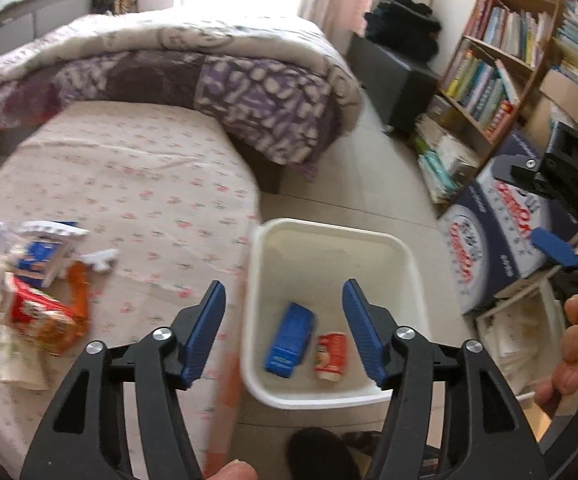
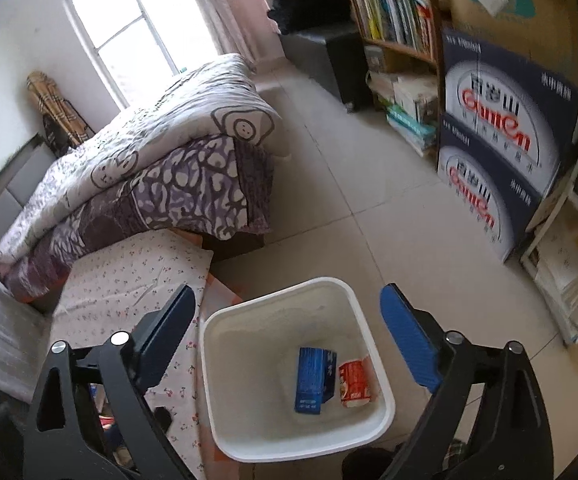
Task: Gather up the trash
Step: 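Move both tools back over the table toward the diapers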
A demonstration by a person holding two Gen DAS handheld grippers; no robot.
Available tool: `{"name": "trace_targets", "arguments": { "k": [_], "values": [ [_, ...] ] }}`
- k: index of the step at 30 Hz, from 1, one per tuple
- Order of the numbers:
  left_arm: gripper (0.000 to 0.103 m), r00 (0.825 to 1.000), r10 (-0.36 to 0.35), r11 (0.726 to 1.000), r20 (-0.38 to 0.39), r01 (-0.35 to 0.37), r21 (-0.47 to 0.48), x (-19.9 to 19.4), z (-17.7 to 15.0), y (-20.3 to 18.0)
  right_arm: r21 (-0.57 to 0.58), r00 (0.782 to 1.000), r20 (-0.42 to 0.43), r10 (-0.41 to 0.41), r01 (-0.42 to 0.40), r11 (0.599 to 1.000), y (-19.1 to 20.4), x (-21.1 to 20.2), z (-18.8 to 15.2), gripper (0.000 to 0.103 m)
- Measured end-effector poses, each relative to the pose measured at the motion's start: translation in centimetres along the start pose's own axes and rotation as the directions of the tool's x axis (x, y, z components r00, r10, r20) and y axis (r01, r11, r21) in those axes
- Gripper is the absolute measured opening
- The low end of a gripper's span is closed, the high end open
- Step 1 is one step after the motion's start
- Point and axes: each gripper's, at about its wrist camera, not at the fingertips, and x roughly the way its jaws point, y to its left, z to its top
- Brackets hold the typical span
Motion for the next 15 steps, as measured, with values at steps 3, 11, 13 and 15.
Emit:
{"name": "trace_targets", "arguments": {
  "k": [3, 11, 13, 15],
  "values": [
    [0.066, 0.995, 0.088, 0.996, 0.04, -0.089, 0.007, -1.0, -0.1, 1.8, -0.064, 0.998, 0.05, -0.037, 0.04, 0.997, 2.2, -0.6, -0.7, 0.096],
    [0.083, 0.954, 0.277, 0.96, 0.112, -0.27, -0.067, -3.4, 0.2, 7.7, -0.219, 0.993, 0.091, -0.081, 0.099, 0.971, 8.0, -0.9, -3.4, 0.096],
    [0.083, 0.945, 0.306, 0.951, 0.116, -0.298, -0.085, -3.9, 0.2, 9.1, -0.25, 0.992, 0.091, -0.083, 0.103, 0.963, 9.4, -0.8, -4.0, 0.096],
    [0.085, 0.937, 0.331, 0.941, 0.113, -0.319, -0.108, -4.2, 0.1, 10.5, -0.274, 0.993, 0.086, -0.08, 0.101, 0.956, 10.5, -0.6, -4.6, 0.096]
  ]
}}
